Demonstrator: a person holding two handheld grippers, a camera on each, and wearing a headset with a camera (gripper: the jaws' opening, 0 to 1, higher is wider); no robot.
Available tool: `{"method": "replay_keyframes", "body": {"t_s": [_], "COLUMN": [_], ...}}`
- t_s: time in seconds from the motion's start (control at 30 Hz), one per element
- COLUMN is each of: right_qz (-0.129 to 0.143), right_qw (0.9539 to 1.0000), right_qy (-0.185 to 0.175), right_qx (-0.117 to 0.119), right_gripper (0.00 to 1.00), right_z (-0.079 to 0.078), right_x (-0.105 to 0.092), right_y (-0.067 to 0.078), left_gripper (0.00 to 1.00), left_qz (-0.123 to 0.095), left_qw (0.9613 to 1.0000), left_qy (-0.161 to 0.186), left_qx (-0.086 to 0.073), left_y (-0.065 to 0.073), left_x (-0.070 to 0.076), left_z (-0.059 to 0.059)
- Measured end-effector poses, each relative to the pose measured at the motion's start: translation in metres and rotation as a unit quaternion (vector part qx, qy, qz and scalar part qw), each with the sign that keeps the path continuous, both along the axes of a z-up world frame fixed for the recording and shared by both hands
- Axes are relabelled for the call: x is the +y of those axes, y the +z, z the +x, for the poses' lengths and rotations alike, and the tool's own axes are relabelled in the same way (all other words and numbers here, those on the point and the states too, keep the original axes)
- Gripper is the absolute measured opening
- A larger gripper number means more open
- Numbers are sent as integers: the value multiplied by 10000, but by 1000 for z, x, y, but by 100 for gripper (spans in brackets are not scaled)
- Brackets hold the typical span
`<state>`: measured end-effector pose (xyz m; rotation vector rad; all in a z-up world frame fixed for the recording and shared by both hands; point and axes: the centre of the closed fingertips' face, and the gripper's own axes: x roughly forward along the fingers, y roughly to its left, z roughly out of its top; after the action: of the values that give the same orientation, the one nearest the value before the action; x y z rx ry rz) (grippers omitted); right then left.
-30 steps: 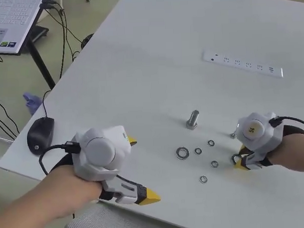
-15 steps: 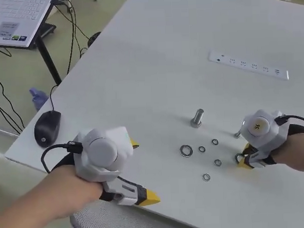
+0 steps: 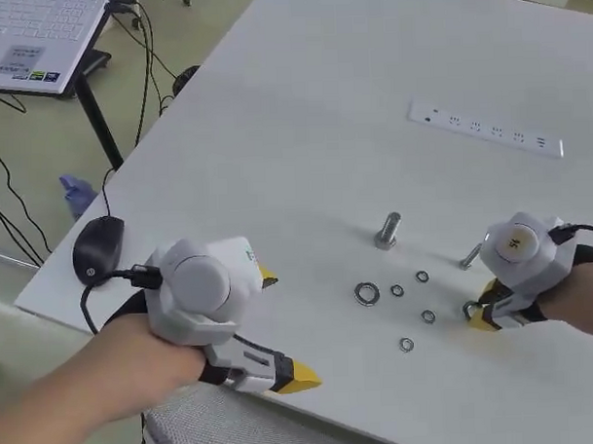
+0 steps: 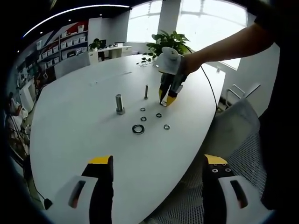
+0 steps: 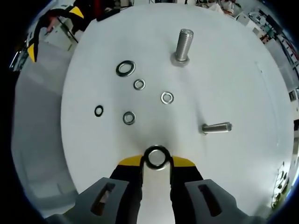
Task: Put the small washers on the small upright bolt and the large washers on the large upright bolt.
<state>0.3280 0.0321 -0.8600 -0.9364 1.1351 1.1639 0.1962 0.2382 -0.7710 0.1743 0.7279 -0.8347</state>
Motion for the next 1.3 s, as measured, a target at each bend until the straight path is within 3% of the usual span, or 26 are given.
{"method": "replay_keyframes", "body": {"t_s": [0.47,0.7,0.93,1.07,1.3], "right_qz": [-2,-12,114,267,280], "right_qw": [10000,9999,9996,9989,9987], "right_qy": [-8,-51,-80,-99,123], "right_qx": [-63,-142,-263,-385,-410], "right_gripper": [21,21,21,21,21], "right_z": [4,15,29,41,58], "right_x": [4,12,35,53,80], "right_y": [30,46,66,76,89], "left_gripper": [78,80,81,82,82], "left_qz": [38,14,-57,-92,-93], "left_qw": [9998,9997,9992,9991,9988], "left_qy": [-199,-248,-363,-403,-480], "left_qx": [61,-62,-155,-119,-70], "left_y": [-3,5,5,5,6], "left_x": [8,17,23,22,26], "left_z": [3,12,20,19,21]}}
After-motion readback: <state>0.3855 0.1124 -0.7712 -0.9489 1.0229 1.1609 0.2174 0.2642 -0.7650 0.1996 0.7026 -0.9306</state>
